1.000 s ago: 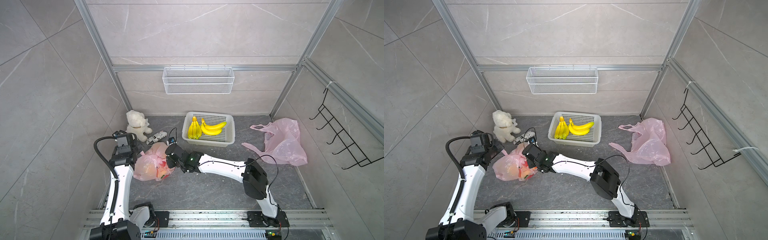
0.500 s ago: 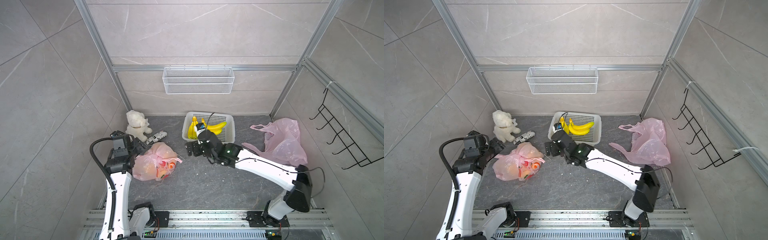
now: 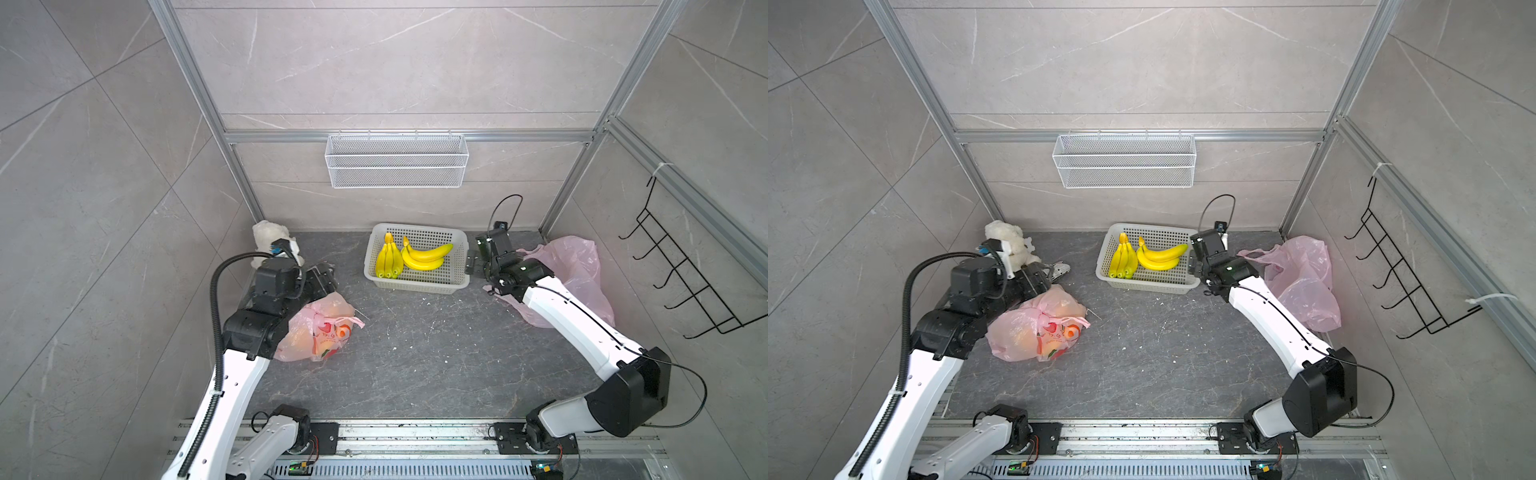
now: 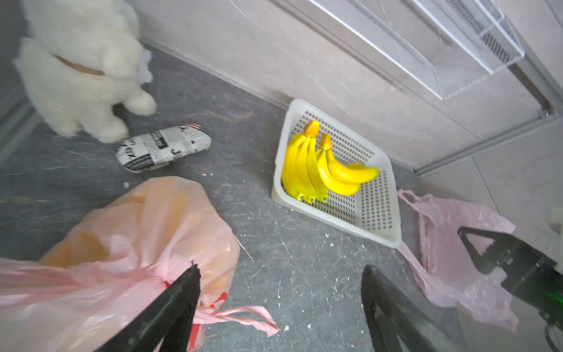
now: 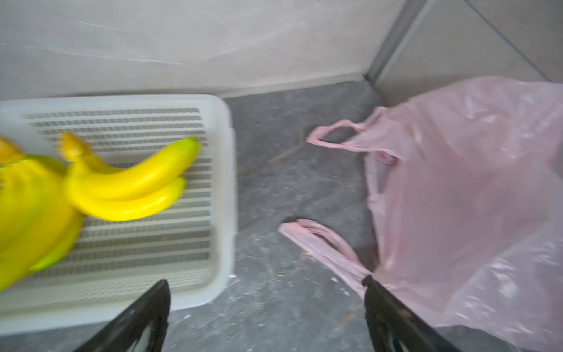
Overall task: Place the banana into a plastic bag & tie a knot
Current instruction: Pick up the plastic bag at the center of the board.
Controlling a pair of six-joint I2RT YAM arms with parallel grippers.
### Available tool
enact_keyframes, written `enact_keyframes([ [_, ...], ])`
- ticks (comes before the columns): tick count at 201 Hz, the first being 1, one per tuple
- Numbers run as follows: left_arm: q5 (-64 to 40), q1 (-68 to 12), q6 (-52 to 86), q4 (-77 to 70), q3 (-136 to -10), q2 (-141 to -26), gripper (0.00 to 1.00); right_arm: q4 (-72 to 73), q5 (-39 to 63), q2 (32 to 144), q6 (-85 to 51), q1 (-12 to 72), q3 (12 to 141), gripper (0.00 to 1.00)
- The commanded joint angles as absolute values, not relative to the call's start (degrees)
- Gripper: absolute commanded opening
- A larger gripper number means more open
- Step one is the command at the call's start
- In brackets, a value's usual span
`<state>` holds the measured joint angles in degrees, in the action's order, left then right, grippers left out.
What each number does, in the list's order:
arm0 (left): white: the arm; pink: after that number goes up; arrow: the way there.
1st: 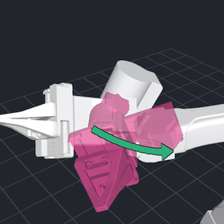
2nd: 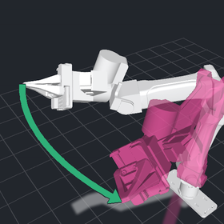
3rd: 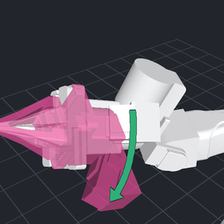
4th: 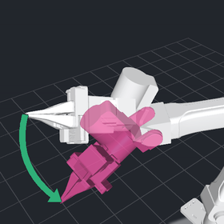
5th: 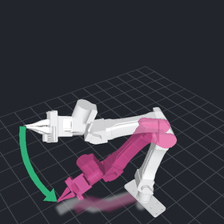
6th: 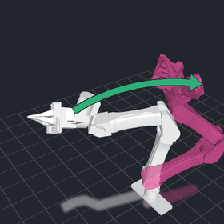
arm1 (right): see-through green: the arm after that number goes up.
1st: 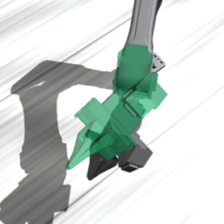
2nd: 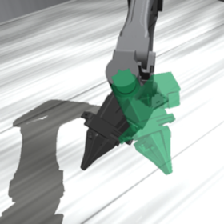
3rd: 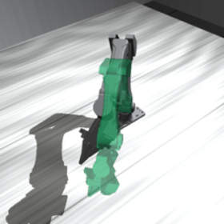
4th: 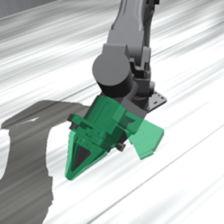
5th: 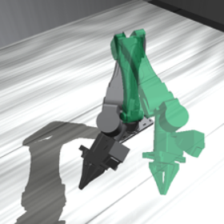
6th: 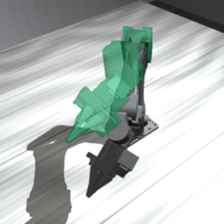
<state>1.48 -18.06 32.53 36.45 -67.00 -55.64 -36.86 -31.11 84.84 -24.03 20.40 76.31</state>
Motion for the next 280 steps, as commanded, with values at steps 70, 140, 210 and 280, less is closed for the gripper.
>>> enact_keyframes([
  [70, 7.65, -29.62, 33.15, 26.54, -60.43, -62.68, 0.88, -42.61, -34.13, 92.82, -45.67, 4.97, 66.16, 0.99],
  [140, 8.67, -31.04, 31.82, 24.12, -58.63, -62.79, 0.89, -34.27, -28.52, 101.26, -42.25, 0.65, 65.44, 0.87],
  [210, 10.37, -31.37, 31.71, 24.72, -58.4, -61.63, 0.9, -31.73, -19.07, 102.79, -42.01, -3.86, 63.27, 0.34],
  [280, 11.19, -31.4, 31.53, 24.9, -58.13, -60.73, 0.9, -28.77, -18.3, 97.55, -41.73, -4.2, 58.89, 0.0],
])
